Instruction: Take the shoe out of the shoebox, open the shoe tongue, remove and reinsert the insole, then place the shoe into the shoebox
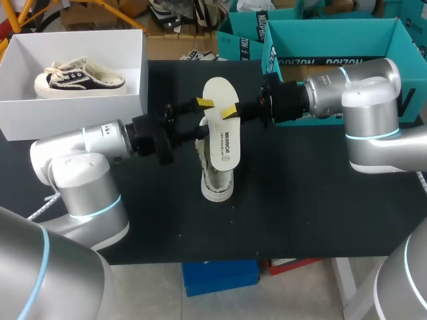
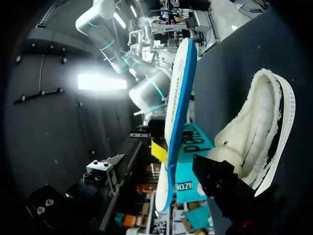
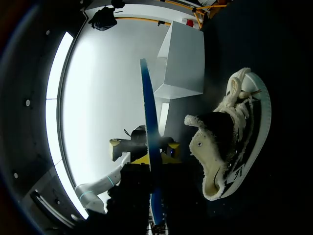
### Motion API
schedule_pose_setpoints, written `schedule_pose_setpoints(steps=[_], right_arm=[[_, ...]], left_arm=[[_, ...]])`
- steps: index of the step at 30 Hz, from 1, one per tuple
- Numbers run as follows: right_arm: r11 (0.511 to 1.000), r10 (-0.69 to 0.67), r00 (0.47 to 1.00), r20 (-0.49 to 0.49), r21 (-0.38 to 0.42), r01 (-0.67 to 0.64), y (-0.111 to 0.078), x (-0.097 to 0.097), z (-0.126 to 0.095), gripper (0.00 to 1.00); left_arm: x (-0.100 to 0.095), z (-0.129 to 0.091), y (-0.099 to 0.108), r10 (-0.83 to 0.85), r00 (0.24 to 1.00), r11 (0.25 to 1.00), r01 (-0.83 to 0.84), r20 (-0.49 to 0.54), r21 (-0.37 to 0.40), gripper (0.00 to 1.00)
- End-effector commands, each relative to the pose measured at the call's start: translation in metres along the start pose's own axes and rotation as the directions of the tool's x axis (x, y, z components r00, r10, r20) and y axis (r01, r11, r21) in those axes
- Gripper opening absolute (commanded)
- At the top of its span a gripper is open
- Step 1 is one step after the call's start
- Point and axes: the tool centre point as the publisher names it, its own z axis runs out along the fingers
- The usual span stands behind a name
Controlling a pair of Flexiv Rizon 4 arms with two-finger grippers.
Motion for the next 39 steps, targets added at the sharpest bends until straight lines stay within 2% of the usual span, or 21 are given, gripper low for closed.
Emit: schedule_pose_setpoints(steps=[1, 10, 12, 13, 15, 17, 18, 19, 24, 26, 27, 28, 29, 39], right_arm=[[1.000, 0.001, 1.000, 0.002, 0.000, -0.001, 0.000, 0.000, 0.001, 0.00], [1.000, 0.001, 1.000, 0.002, 0.000, -0.001, 0.000, 0.000, 0.001, 0.00], [1.000, 0.001, 1.000, 0.002, 0.000, -0.001, 0.000, 0.000, 0.001, 0.00], [1.000, 0.001, 1.000, 0.002, 0.000, -0.001, 0.000, 0.000, 0.001, 0.00], [1.000, 0.001, 1.000, 0.002, 0.000, -0.001, 0.000, 0.000, 0.001, 0.00], [1.000, 0.001, 1.000, 0.002, 0.000, -0.001, 0.000, 0.000, 0.001, 0.00], [1.000, 0.001, 1.000, 0.002, 0.000, -0.001, 0.000, 0.000, 0.001, 0.00], [1.000, 0.001, 1.000, 0.002, 0.000, -0.001, 0.000, 0.000, 0.001, 0.00], [1.000, 0.001, 1.000, 0.002, 0.000, -0.001, 0.000, 0.000, 0.001, 0.00], [1.000, 0.001, 1.000, 0.002, 0.000, -0.001, 0.000, 0.000, 0.001, 0.00], [1.000, 0.001, 1.000, 0.002, 0.000, -0.001, 0.000, 0.000, 0.001, 0.00], [1.000, 0.001, 1.000, 0.002, 0.000, -0.001, 0.000, 0.000, 0.001, 0.00], [1.000, 0.001, 1.000, 0.002, 0.000, -0.001, 0.000, 0.000, 0.001, 0.00], [1.000, 0.001, 1.000, 0.002, 0.000, -0.001, 0.000, 0.000, 0.001, 0.00]], left_arm=[[0.000, 0.002, 0.003, 0.001, 1.000, 1.000, -0.001, -0.001, -0.025, 1.00], [-0.001, 0.006, 0.008, -0.006, 1.000, 1.000, 0.006, 0.001, -0.017, 1.00], [0.001, 0.007, 0.009, -0.005, 1.000, 1.000, 0.005, 0.001, -0.016, 0.47], [0.001, 0.007, 0.010, -0.006, 1.000, 1.000, 0.006, 0.001, -0.017, 0.42], [0.002, 0.007, 0.010, -0.006, 1.000, 1.000, 0.006, 0.000, -0.016, 0.40], [0.003, 0.008, 0.011, -0.006, 1.000, 1.000, 0.006, -0.002, -0.015, 0.34], [0.004, 0.008, 0.011, -0.007, 1.000, 1.000, 0.007, -0.003, -0.014, 0.25], [0.004, 0.009, 0.011, -0.007, 1.000, 1.000, 0.007, -0.005, -0.014, 0.23], [0.005, 0.010, 0.012, -0.001, 1.000, 1.000, 0.000, -0.014, -0.011, 0.25], [0.005, 0.011, 0.012, 0.000, 1.000, 1.000, 0.000, -0.018, -0.009, 0.22], [0.006, 0.011, 0.012, 0.000, 1.000, 1.000, 0.000, -0.019, -0.007, 0.16], [0.006, 0.011, 0.013, 0.001, 1.000, 1.000, -0.001, -0.022, -0.005, 0.05], [0.006, 0.012, 0.013, 0.001, 1.000, 1.000, -0.001, -0.024, -0.004, 0.00], [0.012, 0.007, 0.010, -0.002, 0.999, 1.000, 0.002, -0.043, 0.002, 0.00]])
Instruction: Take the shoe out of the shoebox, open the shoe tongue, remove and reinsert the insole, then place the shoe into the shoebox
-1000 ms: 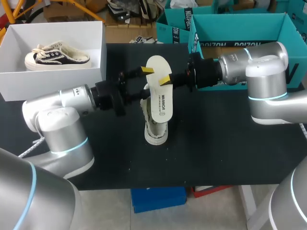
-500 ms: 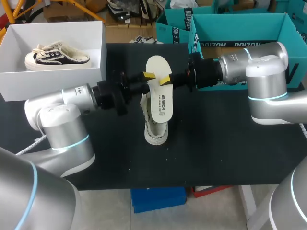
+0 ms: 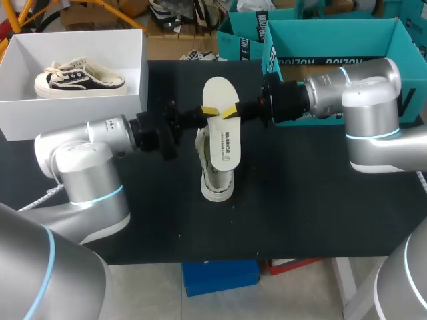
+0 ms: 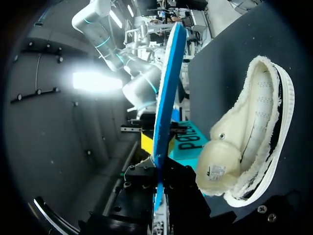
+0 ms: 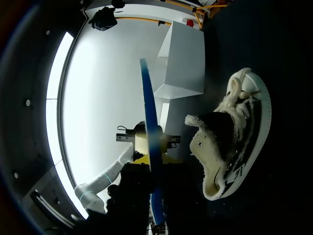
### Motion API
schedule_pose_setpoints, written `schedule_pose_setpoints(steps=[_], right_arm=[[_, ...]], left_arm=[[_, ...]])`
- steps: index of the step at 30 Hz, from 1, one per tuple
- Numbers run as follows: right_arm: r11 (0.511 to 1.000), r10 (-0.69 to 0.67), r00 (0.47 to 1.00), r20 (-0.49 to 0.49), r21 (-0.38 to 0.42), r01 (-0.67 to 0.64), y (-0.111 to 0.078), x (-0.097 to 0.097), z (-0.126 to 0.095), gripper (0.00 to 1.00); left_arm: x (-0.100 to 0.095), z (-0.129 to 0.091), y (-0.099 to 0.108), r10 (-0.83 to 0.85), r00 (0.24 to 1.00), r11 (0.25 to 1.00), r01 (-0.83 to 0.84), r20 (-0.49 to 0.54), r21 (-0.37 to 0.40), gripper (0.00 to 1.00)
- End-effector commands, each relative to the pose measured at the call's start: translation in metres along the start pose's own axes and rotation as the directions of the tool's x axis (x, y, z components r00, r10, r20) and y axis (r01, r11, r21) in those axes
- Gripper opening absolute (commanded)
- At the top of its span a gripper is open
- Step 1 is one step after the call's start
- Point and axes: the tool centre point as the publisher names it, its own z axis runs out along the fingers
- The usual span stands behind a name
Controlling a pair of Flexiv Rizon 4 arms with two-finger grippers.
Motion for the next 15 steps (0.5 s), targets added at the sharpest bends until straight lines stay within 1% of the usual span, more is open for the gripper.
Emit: schedule_pose_setpoints(steps=[1, 2, 7, 15], right_arm=[[1.000, 0.001, 1.000, 0.002, -0.001, -0.001, 0.001, -0.001, 0.001, 0.23], [1.000, 0.002, 1.000, 0.002, 0.000, -0.002, 0.001, -0.001, 0.001, 1.00], [0.999, 0.009, 0.999, 0.046, -0.042, -0.007, -0.001, 0.000, -0.006, 1.00], [0.993, 0.031, 0.990, 0.135, -0.118, -0.015, -0.018, 0.003, -0.024, 1.00]], left_arm=[[0.001, -0.002, -0.002, -0.001, 1.000, 1.000, 0.001, -0.008, -0.003, 0.00], [0.001, -0.002, -0.003, -0.002, 1.000, 1.000, 0.002, -0.009, -0.002, 0.00], [0.000, -0.002, -0.006, -0.019, 0.999, 1.000, 0.020, -0.049, 0.017, 0.00], [0.004, -0.005, -0.019, -0.094, 0.985, 0.995, 0.098, -0.147, 0.017, 0.00]])
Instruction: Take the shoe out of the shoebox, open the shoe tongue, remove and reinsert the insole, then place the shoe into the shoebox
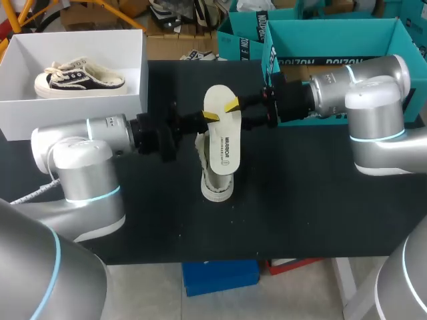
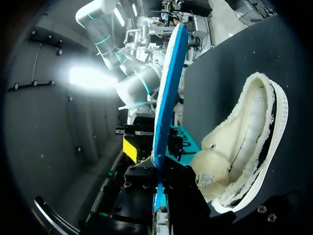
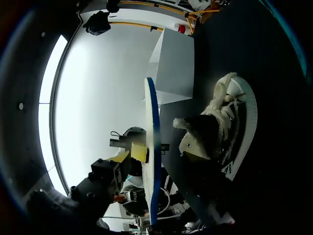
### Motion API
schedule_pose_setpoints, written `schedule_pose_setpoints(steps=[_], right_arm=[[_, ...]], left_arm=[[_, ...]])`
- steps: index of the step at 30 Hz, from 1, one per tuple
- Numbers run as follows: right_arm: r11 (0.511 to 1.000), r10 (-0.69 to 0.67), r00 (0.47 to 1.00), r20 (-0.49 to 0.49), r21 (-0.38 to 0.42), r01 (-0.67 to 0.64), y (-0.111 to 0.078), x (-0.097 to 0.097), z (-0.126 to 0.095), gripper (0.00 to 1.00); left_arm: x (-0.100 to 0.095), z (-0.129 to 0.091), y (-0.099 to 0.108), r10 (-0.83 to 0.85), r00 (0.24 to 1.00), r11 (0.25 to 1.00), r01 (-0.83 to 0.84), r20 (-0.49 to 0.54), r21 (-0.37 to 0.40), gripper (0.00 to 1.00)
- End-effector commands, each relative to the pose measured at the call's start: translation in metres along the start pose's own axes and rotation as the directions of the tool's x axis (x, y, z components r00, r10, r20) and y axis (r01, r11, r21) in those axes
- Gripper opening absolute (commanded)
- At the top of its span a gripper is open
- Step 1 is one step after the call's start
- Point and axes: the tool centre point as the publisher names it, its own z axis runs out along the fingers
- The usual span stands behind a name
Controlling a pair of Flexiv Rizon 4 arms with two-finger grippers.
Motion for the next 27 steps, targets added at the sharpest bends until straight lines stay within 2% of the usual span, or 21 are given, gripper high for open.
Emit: schedule_pose_setpoints(steps=[1, 11, 18, 27], right_arm=[[0.998, 0.009, 0.999, 0.051, -0.067, -0.005, -0.021, 0.011, -0.016, 1.00], [0.986, 0.030, 0.989, 0.143, -0.167, -0.005, -0.049, 0.020, -0.036, 1.00], [0.962, 0.053, 0.976, 0.213, -0.273, 0.008, -0.078, 0.030, -0.053, 1.00], [0.934, 0.078, 0.964, 0.255, -0.356, 0.018, -0.113, 0.040, -0.064, 1.00]], left_arm=[[-0.003, -0.004, -0.010, -0.019, 0.997, 1.000, 0.019, -0.073, 0.000, 0.00], [0.008, -0.016, -0.036, -0.105, 0.976, 0.994, 0.109, -0.189, 0.008, 0.00], [0.013, -0.027, -0.057, -0.129, 0.958, 0.989, 0.144, -0.255, 0.041, 0.00], [0.026, -0.040, -0.076, -0.161, 0.936, 0.981, 0.185, -0.313, 0.050, 0.00]])
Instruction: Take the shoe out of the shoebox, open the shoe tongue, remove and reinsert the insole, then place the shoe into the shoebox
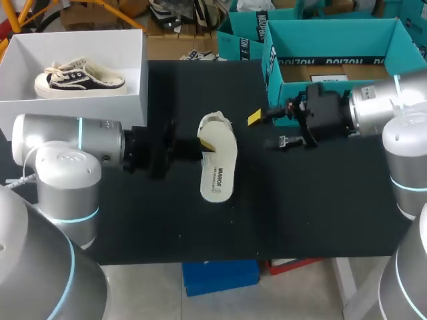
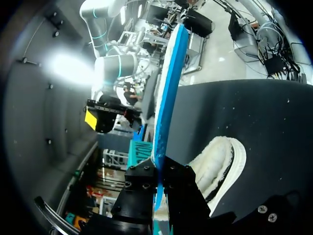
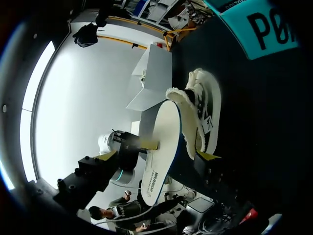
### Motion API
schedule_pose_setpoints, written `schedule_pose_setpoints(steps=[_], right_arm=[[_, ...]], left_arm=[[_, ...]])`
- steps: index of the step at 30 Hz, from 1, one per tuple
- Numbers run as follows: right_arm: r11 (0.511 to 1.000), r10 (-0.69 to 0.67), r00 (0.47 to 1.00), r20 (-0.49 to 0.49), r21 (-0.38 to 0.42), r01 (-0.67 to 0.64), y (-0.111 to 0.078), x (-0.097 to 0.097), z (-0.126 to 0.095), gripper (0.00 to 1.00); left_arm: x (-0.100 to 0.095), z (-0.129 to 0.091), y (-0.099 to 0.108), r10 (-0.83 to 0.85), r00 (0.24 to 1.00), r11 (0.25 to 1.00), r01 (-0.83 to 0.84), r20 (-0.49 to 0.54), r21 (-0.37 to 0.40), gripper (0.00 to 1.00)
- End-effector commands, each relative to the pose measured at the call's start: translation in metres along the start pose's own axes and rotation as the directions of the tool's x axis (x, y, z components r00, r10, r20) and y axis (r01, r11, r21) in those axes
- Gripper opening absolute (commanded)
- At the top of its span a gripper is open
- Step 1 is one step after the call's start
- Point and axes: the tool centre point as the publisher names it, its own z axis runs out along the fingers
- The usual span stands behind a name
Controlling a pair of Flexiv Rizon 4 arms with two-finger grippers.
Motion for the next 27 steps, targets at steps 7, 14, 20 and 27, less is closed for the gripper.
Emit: schedule_pose_setpoints(steps=[7, 14, 20, 27], right_arm=[[0.975, 0.017, 0.998, 0.055, -0.221, -0.005, -0.042, 0.009, -0.024, 1.00], [0.970, 0.020, 0.998, 0.057, -0.245, -0.005, -0.054, 0.010, -0.029, 1.00], [0.970, 0.020, 0.998, 0.057, -0.245, -0.005, -0.054, 0.010, -0.029, 1.00], [0.970, 0.020, 0.998, 0.057, -0.245, -0.005, -0.054, 0.010, -0.029, 1.00]], left_arm=[[0.017, -0.007, -0.018, -0.033, 0.996, 0.999, 0.037, -0.086, 0.039, 0.00], [0.025, -0.010, -0.022, -0.049, 0.991, 0.997, 0.057, -0.123, 0.060, 0.00], [0.032, -0.013, -0.025, -0.071, 0.982, 0.994, 0.085, -0.176, 0.074, 0.00], [0.038, -0.012, -0.029, -0.088, 0.970, 0.988, 0.114, -0.226, 0.105, 0.00]])
